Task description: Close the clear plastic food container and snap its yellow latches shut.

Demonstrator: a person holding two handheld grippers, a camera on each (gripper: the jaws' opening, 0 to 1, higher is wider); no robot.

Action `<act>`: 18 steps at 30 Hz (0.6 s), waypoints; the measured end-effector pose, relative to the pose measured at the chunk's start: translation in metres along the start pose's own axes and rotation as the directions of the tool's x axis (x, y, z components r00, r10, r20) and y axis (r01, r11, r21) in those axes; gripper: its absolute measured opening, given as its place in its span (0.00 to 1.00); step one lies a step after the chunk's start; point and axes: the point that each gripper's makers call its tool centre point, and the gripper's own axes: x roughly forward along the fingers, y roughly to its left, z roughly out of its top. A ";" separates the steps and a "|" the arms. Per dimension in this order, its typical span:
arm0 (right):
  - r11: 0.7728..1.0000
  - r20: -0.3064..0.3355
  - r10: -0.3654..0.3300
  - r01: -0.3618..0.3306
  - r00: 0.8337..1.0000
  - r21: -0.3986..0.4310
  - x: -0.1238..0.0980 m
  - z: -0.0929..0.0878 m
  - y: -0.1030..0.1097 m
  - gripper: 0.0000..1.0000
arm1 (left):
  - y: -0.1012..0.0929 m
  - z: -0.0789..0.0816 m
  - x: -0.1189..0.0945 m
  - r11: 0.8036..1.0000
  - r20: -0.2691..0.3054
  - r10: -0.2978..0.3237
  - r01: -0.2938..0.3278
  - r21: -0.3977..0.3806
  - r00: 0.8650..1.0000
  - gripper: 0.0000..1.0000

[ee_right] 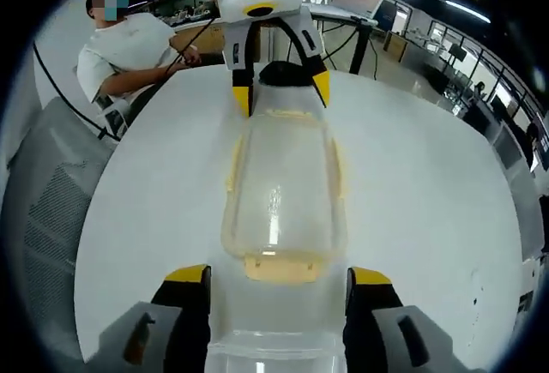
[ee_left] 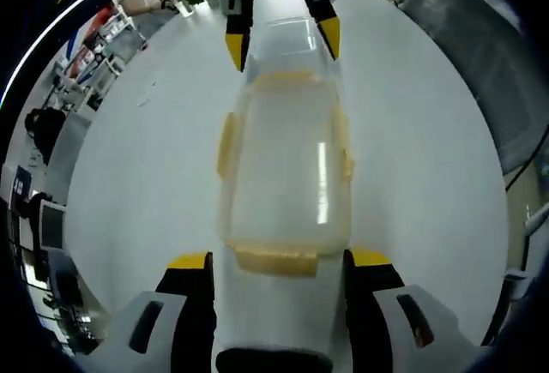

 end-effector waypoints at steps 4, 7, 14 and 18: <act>1.000 -0.006 0.011 -0.011 1.000 -0.006 0.005 0.001 0.002 0.61 | 0.001 -0.002 0.002 1.000 -0.007 -0.012 0.012 0.010 1.000 0.60; 1.000 -0.019 0.008 -0.008 1.000 -0.006 0.007 0.000 0.000 0.61 | 0.003 -0.002 0.002 1.000 -0.001 -0.018 0.018 -0.003 1.000 0.60; 1.000 -0.040 0.013 -0.014 0.999 -0.016 0.014 -0.001 -0.002 0.61 | 0.001 -0.001 0.004 0.998 0.004 -0.069 0.069 0.007 0.998 0.59; 0.999 -0.057 0.007 -0.009 0.998 -0.042 0.018 -0.001 -0.002 0.59 | 0.002 0.000 0.006 0.995 0.004 -0.094 0.094 0.019 0.996 0.60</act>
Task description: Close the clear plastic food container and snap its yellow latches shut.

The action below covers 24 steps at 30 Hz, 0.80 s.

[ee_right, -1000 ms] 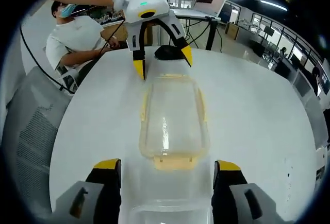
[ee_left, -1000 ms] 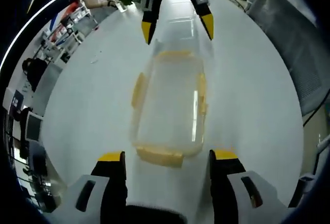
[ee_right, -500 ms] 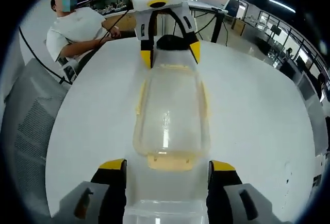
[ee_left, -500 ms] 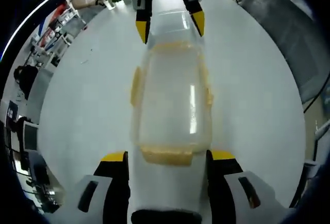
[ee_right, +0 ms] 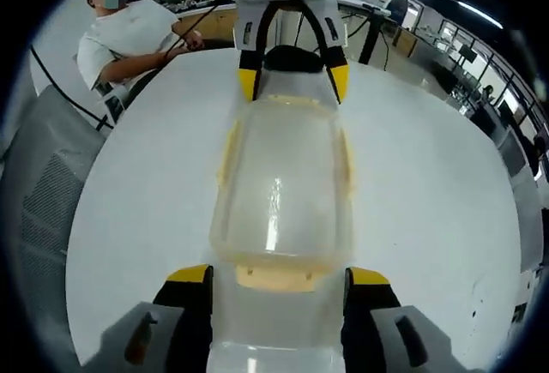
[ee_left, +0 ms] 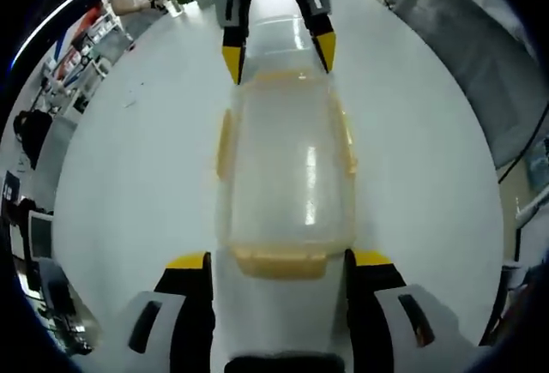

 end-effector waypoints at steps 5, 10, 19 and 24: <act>1.000 -0.010 0.014 -0.013 1.000 0.017 0.004 0.000 -0.002 0.59 | 0.000 -0.001 0.002 0.999 0.000 -0.035 0.035 -0.016 0.999 0.59; 0.999 -0.013 0.029 -0.028 1.000 0.023 0.004 0.000 -0.001 0.56 | -0.006 0.000 0.003 0.997 0.007 -0.081 0.082 -0.011 0.997 0.53; 0.999 -0.021 0.037 -0.037 0.999 0.024 0.003 0.000 0.000 0.48 | -0.009 -0.001 0.000 0.995 -0.023 -0.101 0.101 -0.003 0.995 0.38; 0.998 -0.034 0.019 -0.017 0.999 0.055 0.003 -0.001 -0.003 0.37 | -0.010 0.001 -0.002 0.995 -0.038 -0.094 0.094 -0.016 0.995 0.38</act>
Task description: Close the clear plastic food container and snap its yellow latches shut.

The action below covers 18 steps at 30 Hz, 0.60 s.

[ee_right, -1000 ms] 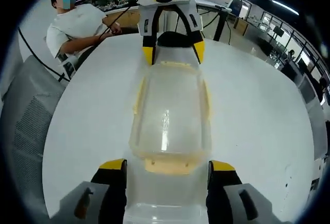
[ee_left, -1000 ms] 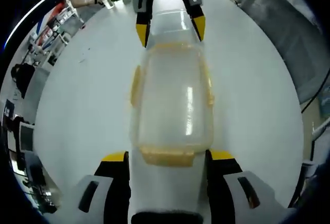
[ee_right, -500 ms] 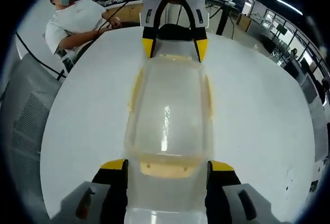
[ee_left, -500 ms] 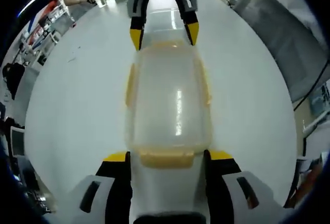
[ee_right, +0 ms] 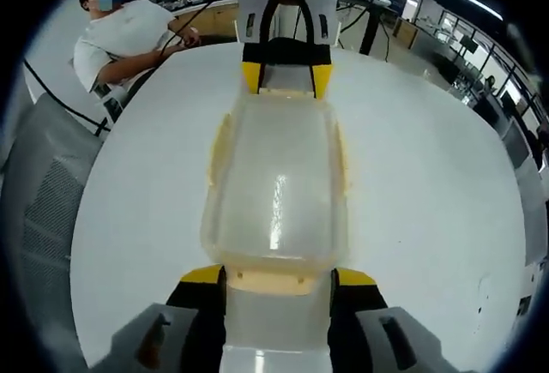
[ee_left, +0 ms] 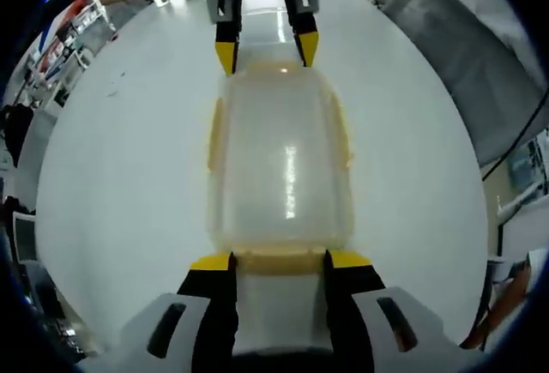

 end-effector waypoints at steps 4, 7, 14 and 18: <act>1.000 -0.003 0.001 -0.001 1.000 0.002 0.001 0.000 0.005 0.36 | -0.001 0.000 0.000 1.000 0.001 0.012 -0.012 -0.027 1.000 0.38; 1.000 -0.012 0.004 -0.004 1.000 -0.006 0.001 0.000 0.003 0.36 | -0.003 0.001 0.000 1.000 -0.005 0.016 -0.016 -0.020 1.000 0.38; 1.000 -0.029 0.005 -0.005 1.000 -0.007 0.001 0.000 0.001 0.37 | 0.000 -0.004 0.003 1.000 -0.025 0.000 0.000 -0.022 1.000 0.38; 1.000 -0.039 0.005 -0.005 0.999 0.005 0.001 0.000 0.000 0.36 | 0.001 -0.005 0.004 1.000 -0.006 -0.012 0.012 -0.027 1.000 0.38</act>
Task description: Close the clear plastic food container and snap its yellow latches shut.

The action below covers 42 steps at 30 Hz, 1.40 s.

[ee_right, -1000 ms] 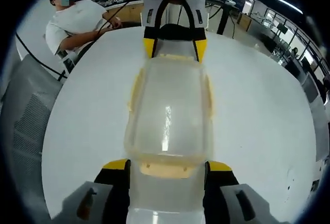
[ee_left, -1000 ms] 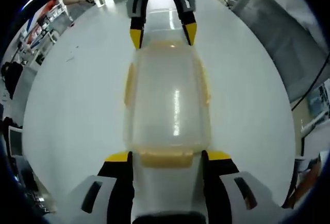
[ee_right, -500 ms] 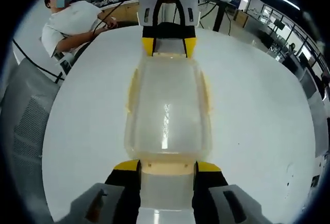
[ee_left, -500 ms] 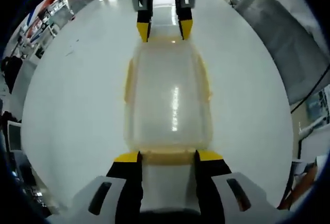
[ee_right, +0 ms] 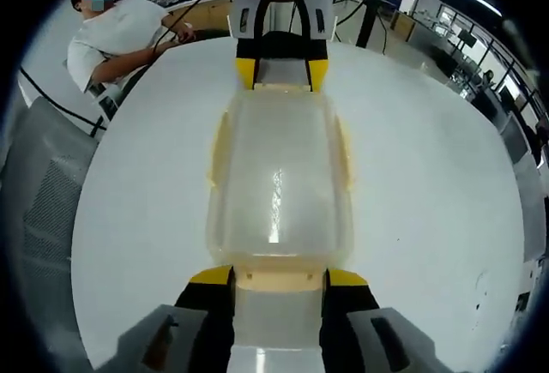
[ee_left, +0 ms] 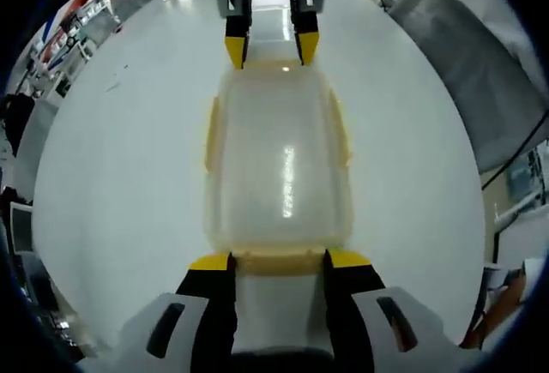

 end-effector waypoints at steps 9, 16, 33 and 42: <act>1.000 0.008 -0.001 0.001 1.000 0.003 -0.001 -0.001 -0.001 0.35 | 0.000 -0.001 0.002 1.000 -0.032 0.004 -0.005 -0.016 0.999 0.38; 1.000 0.008 -0.019 0.019 1.000 0.018 -0.002 -0.001 0.000 0.35 | 0.002 -0.001 0.000 0.999 -0.008 0.037 -0.037 -0.039 0.999 0.37; 0.999 0.053 -0.045 0.046 0.998 -0.013 -0.036 0.018 0.010 0.34 | -0.003 0.009 -0.040 0.996 -0.047 0.087 -0.087 -0.017 0.995 0.36; 0.996 0.066 -0.083 0.084 0.994 -0.014 -0.059 0.018 0.008 0.35 | 0.000 0.025 -0.059 0.993 -0.041 0.118 -0.118 -0.002 0.992 0.36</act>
